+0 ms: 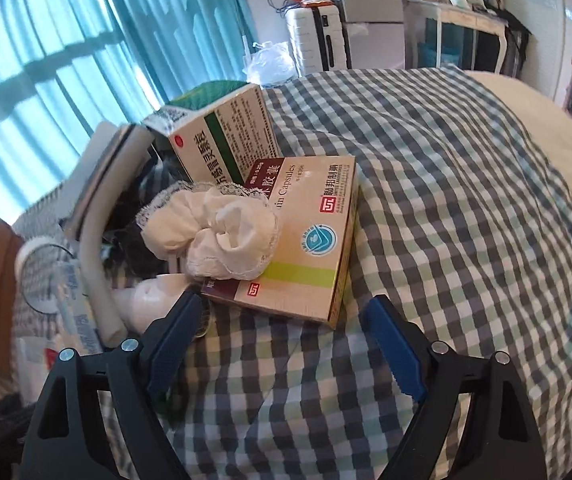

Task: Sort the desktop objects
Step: 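Grasp the clear floss-pick tub with the left tool while the right tool grasps the brown medicine box, then carry the tub and medicine box into the cardboard box and release both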

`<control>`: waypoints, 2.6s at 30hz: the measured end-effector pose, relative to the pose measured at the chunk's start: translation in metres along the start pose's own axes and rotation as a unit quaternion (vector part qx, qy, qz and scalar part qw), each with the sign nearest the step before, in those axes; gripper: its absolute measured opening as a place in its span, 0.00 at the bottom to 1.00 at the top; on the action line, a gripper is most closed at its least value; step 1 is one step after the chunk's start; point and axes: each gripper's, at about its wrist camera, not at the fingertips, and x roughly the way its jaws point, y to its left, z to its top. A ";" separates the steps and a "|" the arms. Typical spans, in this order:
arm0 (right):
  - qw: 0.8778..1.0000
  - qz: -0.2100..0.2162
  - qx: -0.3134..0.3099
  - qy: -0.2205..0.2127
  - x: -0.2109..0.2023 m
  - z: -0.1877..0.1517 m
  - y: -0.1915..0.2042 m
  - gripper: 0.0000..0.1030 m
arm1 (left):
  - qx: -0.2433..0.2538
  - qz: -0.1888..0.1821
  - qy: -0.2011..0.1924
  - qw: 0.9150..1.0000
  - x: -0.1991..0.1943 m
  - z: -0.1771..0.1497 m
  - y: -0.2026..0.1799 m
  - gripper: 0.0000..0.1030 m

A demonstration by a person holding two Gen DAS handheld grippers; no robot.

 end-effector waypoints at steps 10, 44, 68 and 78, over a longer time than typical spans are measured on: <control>1.000 -0.018 -0.017 0.017 0.018 0.004 0.017 0.84 | 0.010 0.014 -0.002 1.000 0.003 -0.002 0.003 0.68; 0.983 -0.160 -0.092 -0.003 0.035 0.025 0.034 0.94 | 0.022 0.024 0.001 0.999 0.012 0.001 -0.005 0.80; 0.987 -0.150 -0.064 -0.013 0.001 0.008 0.018 0.73 | 0.001 0.000 -0.013 1.000 -0.021 -0.002 0.053 0.64; 0.995 -0.067 -0.011 -0.073 -0.096 -0.015 0.020 0.72 | -0.026 -0.020 -0.052 0.998 -0.081 -0.013 0.108 0.63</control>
